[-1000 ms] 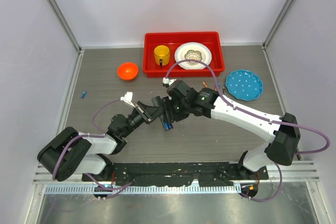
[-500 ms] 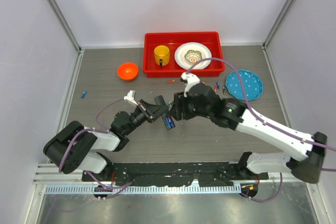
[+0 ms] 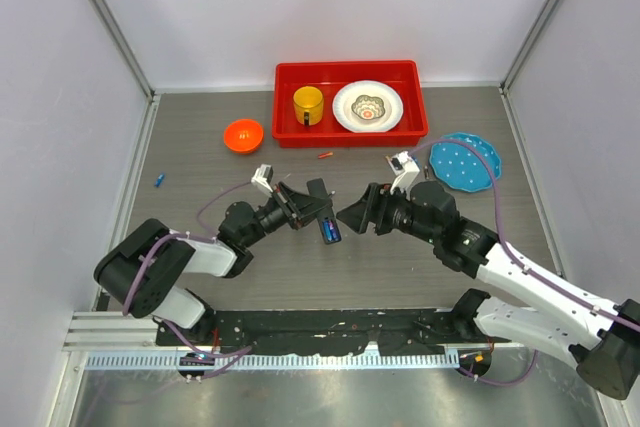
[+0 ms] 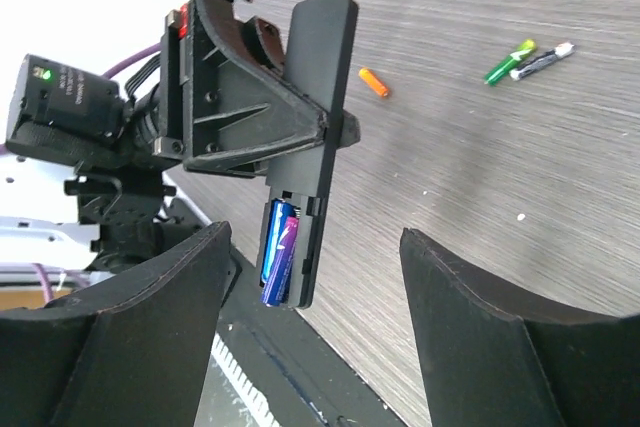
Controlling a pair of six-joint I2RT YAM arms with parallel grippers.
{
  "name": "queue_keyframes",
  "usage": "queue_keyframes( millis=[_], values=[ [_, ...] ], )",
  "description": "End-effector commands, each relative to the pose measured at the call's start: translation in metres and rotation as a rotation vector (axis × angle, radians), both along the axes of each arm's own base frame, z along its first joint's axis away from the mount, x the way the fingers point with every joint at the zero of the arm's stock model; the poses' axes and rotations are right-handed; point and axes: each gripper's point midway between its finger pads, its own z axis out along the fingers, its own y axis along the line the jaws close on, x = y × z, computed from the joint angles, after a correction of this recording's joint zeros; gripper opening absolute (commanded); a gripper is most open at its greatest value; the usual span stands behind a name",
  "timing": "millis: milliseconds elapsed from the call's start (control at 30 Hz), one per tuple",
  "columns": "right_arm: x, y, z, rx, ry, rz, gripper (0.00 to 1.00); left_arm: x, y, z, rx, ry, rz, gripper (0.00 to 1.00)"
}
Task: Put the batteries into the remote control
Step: Load the battery into the remote control.
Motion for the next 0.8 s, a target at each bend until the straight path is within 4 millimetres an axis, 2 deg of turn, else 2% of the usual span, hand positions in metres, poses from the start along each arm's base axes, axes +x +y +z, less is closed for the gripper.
queue_keyframes(
  millis=[0,267,467,767],
  values=[
    [-0.011,0.017,0.024,0.181,-0.011,0.113,0.74,-0.011,0.001,0.068,-0.177,-0.219,-0.047,0.00],
    [-0.022,0.029,0.011,0.242,0.046,0.205,0.74,-0.013,0.002,0.073,-0.182,-0.234,-0.049,0.00],
    [-0.030,0.033,0.006,0.263,0.079,0.251,0.74,-0.012,0.002,0.074,-0.183,-0.239,-0.047,0.00],
    [-0.031,0.032,-0.008,0.275,0.120,0.259,0.72,-0.014,0.002,0.077,-0.187,-0.248,-0.048,0.00]
  ],
)
